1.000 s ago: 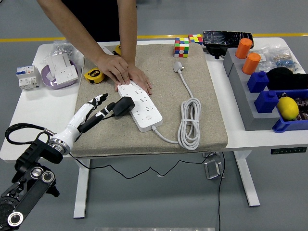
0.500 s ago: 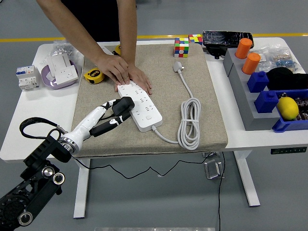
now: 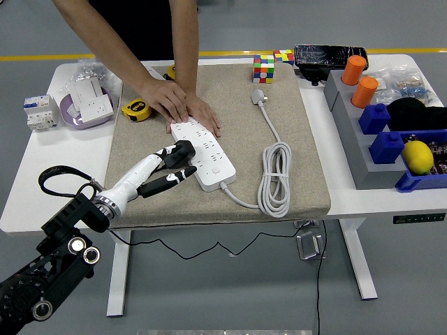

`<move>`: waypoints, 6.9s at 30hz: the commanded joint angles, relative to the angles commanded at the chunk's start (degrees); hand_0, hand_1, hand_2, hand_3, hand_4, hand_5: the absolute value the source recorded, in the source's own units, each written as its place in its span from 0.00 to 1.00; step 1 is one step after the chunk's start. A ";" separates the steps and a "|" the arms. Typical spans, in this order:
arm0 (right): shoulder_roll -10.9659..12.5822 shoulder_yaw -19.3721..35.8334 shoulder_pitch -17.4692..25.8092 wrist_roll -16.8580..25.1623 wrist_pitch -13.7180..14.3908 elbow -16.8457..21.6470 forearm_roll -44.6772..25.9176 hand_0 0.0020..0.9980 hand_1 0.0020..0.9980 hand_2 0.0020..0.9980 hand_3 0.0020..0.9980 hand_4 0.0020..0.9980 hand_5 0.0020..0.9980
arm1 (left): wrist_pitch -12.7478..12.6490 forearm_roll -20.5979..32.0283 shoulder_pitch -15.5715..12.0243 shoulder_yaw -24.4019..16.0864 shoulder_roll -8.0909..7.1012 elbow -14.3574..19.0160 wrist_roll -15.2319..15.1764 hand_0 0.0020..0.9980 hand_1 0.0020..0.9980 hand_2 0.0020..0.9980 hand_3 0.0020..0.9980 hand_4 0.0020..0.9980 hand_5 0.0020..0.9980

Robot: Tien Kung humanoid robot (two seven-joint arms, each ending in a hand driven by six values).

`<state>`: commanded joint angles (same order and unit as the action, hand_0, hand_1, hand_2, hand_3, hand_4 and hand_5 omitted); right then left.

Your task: Pick up the plug,place it near the board,insert it into the board,press the button

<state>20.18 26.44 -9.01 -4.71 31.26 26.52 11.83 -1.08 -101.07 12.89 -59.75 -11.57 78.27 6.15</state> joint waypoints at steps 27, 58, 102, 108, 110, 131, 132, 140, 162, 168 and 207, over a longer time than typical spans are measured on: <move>0.20 -0.35 -0.12 -0.03 0.04 0.00 -0.04 0.96 0.92 0.84 0.84 1.00 0.99 | -0.56 0.45 2.95 3.46 0.09 -2.73 -0.56 1.00 1.00 1.00 1.00 1.00 1.00; 0.39 0.31 0.10 -0.07 0.06 0.09 0.45 0.96 0.92 0.84 0.83 1.00 0.99 | -0.81 -0.06 4.16 4.18 0.11 -3.67 -0.76 1.00 1.00 1.00 1.00 1.00 1.00; 0.53 0.19 0.30 -0.22 0.07 0.02 0.64 0.97 0.92 0.84 0.83 1.00 0.99 | -3.76 -1.87 9.29 7.47 1.63 -8.60 -2.94 1.00 1.00 1.00 1.00 1.00 1.00; 0.61 0.06 0.26 -0.29 0.20 0.02 0.81 0.97 0.92 0.84 0.83 1.00 0.99 | -3.83 -2.26 10.67 8.56 1.86 -10.27 -3.10 1.00 1.00 1.00 1.00 1.00 1.00; 0.56 0.18 0.30 -0.26 0.16 0.04 0.82 0.97 0.92 0.84 0.83 1.00 0.99 | -3.78 -2.44 10.81 8.71 1.97 -10.42 -3.06 1.00 1.00 1.00 1.00 1.00 1.00; 0.64 0.31 0.10 -0.20 0.10 0.02 0.71 0.97 0.92 0.84 0.83 1.00 0.99 | -3.70 -3.47 13.81 11.96 1.73 -12.42 -3.31 1.00 1.00 1.00 1.00 1.00 1.00; 0.65 0.32 0.12 -0.20 0.10 0.01 0.71 0.97 0.92 0.84 0.83 1.00 0.99 | -3.68 -3.48 13.90 12.04 1.78 -12.60 -3.33 1.00 1.00 1.00 1.00 1.00 1.00; 0.60 0.40 0.10 -0.21 0.07 0.00 0.74 0.97 0.92 0.84 0.83 1.00 0.99 | -3.54 -3.87 14.66 11.92 2.46 -14.55 -3.49 1.00 1.00 1.00 1.00 1.00 1.00; 0.66 0.55 0.40 -0.26 0.09 -0.02 0.76 0.97 0.92 0.84 0.83 1.00 0.99 | -7.69 -10.87 12.03 7.49 0.42 -3.31 -0.97 0.95 0.89 0.83 0.94 1.00 0.95; 0.74 0.50 0.48 -0.26 0.07 -0.08 0.64 0.96 0.92 0.84 0.83 1.00 0.99 | -3.10 -20.53 11.41 7.10 -0.63 7.74 7.64 0.42 0.43 0.44 0.89 0.78 0.41; 0.87 0.06 -0.06 -0.29 0.07 -0.09 0.56 0.96 0.92 0.84 0.83 1.00 1.00 | 21.11 -16.87 23.08 20.53 2.12 -4.70 15.52 0.13 0.05 0.16 0.96 0.46 0.15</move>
<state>21.04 26.50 -9.07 -5.00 31.33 26.43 12.39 20.03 -117.95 35.97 -39.21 -9.44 73.57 21.68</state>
